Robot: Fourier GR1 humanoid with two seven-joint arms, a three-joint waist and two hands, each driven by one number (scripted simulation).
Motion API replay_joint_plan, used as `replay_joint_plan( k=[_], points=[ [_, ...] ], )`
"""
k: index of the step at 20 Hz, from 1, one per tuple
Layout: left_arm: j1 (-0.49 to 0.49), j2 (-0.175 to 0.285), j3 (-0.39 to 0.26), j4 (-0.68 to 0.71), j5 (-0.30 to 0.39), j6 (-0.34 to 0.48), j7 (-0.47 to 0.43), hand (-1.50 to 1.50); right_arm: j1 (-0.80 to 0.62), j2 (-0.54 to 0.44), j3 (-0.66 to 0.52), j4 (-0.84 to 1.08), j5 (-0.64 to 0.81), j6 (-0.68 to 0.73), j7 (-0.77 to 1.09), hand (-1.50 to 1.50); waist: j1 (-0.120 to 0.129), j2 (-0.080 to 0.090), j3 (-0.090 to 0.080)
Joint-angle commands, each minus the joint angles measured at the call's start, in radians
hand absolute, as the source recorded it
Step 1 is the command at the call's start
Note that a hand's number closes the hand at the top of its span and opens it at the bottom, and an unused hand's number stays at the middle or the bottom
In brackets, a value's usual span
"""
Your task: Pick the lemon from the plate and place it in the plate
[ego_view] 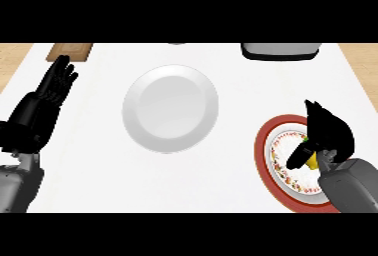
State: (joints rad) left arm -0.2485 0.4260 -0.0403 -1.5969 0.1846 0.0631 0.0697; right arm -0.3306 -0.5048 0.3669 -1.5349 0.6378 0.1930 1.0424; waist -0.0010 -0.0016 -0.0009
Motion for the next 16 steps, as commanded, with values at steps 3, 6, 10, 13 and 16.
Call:
replay_joint_plan(
  k=[3, 6, 10, 13, 16],
  points=[
    [-0.014, 0.017, 0.037, -0.005, 0.008, -0.024, 0.040, 0.00, 0.071, 0.005, -0.014, -0.026, 0.018, 0.090, 0.133, -1.50, -0.005, -0.001, 0.000],
    [-0.078, -0.043, -0.004, 0.067, -0.039, 0.001, 0.034, 0.00, 0.018, 0.020, -0.056, 0.064, 0.020, 0.098, 0.095, -1.50, -0.004, 0.003, 0.001],
    [0.007, -0.029, 0.008, -0.096, -0.032, -0.014, 0.097, 0.00, 0.100, 0.009, -0.092, 0.121, 0.054, 0.043, -0.020, -1.50, 0.006, 0.000, 0.001],
    [-0.024, -0.056, 0.046, -0.021, -0.040, -0.045, 0.051, 0.00, 0.132, 0.042, -0.109, 0.096, 0.086, 0.062, -0.038, -1.50, -0.001, 0.001, 0.001],
    [-0.020, -0.071, 0.051, -0.016, -0.047, -0.062, 0.047, 0.00, 0.037, 0.114, -0.114, 0.179, 0.093, 0.104, -0.025, -1.50, 0.003, 0.002, 0.001]
  ],
)
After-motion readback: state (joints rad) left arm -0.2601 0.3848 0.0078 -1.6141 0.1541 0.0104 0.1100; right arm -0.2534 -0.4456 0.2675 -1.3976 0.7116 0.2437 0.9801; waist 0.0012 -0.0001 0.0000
